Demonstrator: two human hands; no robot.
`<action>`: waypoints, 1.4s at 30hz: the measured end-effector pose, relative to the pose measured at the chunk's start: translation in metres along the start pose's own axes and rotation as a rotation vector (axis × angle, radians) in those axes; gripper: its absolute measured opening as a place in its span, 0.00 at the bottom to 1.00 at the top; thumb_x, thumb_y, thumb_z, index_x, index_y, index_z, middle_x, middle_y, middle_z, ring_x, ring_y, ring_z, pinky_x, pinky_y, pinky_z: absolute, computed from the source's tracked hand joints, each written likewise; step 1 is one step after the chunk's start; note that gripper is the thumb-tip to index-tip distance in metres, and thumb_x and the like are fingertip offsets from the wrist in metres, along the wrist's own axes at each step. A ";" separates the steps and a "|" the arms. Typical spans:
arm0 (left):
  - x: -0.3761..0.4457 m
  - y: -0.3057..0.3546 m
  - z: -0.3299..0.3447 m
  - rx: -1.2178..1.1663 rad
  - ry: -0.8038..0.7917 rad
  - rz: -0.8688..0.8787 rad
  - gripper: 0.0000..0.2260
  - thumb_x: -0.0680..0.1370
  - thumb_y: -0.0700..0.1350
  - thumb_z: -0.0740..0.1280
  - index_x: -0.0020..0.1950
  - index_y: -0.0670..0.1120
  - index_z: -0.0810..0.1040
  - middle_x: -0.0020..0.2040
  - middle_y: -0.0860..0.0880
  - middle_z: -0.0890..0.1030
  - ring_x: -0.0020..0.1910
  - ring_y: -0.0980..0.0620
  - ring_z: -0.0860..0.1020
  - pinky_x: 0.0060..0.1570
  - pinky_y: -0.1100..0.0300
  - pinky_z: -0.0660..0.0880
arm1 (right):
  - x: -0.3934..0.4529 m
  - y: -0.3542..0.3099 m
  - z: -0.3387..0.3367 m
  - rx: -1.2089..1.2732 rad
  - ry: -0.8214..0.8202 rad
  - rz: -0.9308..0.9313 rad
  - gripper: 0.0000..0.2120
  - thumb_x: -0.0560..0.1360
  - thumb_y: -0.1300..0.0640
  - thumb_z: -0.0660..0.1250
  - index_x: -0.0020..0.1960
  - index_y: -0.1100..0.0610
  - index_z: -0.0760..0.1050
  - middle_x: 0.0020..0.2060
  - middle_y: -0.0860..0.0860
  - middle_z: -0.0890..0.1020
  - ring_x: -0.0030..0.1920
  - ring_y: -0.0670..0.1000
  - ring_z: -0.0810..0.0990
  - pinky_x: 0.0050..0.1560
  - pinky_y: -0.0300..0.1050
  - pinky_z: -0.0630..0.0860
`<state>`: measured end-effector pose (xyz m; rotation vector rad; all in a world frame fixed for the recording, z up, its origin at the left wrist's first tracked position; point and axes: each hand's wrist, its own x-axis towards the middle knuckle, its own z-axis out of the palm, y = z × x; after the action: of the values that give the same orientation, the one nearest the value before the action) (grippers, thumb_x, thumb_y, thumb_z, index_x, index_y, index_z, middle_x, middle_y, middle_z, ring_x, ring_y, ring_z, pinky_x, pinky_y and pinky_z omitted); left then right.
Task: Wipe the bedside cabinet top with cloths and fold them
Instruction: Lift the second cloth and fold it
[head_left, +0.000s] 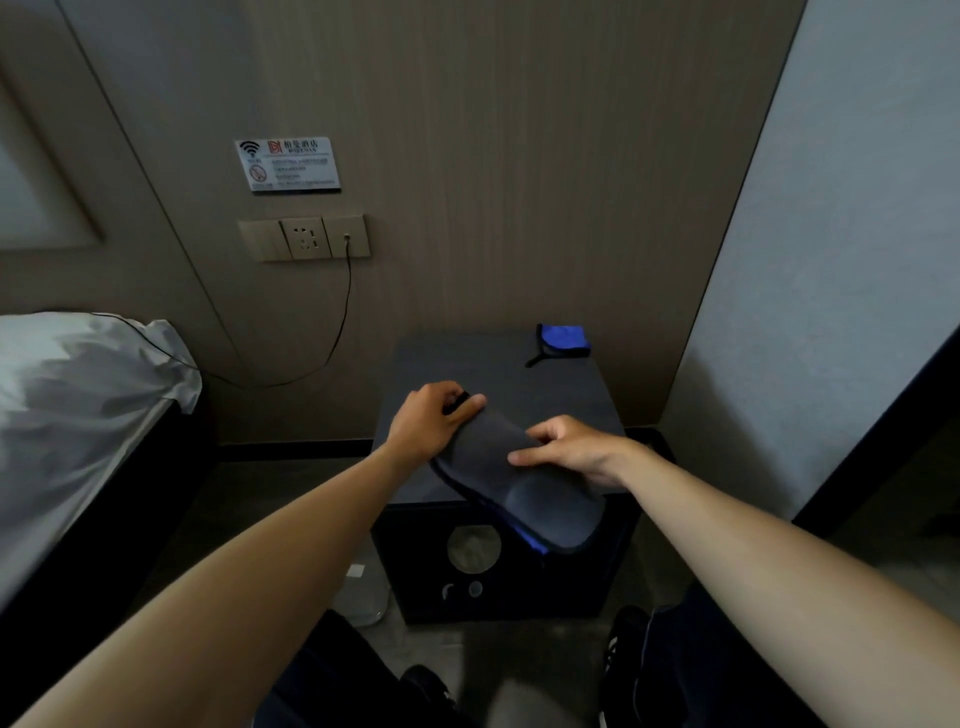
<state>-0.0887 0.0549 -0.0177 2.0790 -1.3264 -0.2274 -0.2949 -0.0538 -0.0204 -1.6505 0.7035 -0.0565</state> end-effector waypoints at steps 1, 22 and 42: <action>-0.001 -0.001 0.001 -0.064 -0.037 -0.087 0.16 0.79 0.63 0.63 0.44 0.51 0.76 0.40 0.52 0.81 0.41 0.53 0.78 0.41 0.56 0.71 | -0.001 0.000 0.000 0.043 0.015 0.011 0.16 0.70 0.55 0.78 0.56 0.60 0.83 0.51 0.55 0.86 0.54 0.54 0.85 0.56 0.49 0.80; -0.014 0.023 0.054 -0.842 -0.055 -0.498 0.31 0.68 0.42 0.81 0.66 0.48 0.69 0.51 0.41 0.83 0.49 0.44 0.83 0.50 0.48 0.82 | 0.006 0.001 -0.007 0.471 0.455 0.099 0.17 0.79 0.60 0.68 0.67 0.60 0.74 0.52 0.55 0.84 0.52 0.55 0.83 0.53 0.51 0.80; -0.023 0.002 0.033 -0.592 -0.124 -0.350 0.11 0.69 0.39 0.80 0.49 0.43 0.84 0.40 0.42 0.81 0.44 0.45 0.84 0.40 0.54 0.83 | 0.005 0.012 -0.022 -0.001 0.443 0.013 0.22 0.69 0.61 0.79 0.60 0.52 0.78 0.44 0.52 0.86 0.49 0.51 0.85 0.55 0.51 0.82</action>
<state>-0.1166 0.0604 -0.0465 1.7778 -0.8116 -0.8075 -0.3052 -0.0755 -0.0282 -1.6491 1.0468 -0.4225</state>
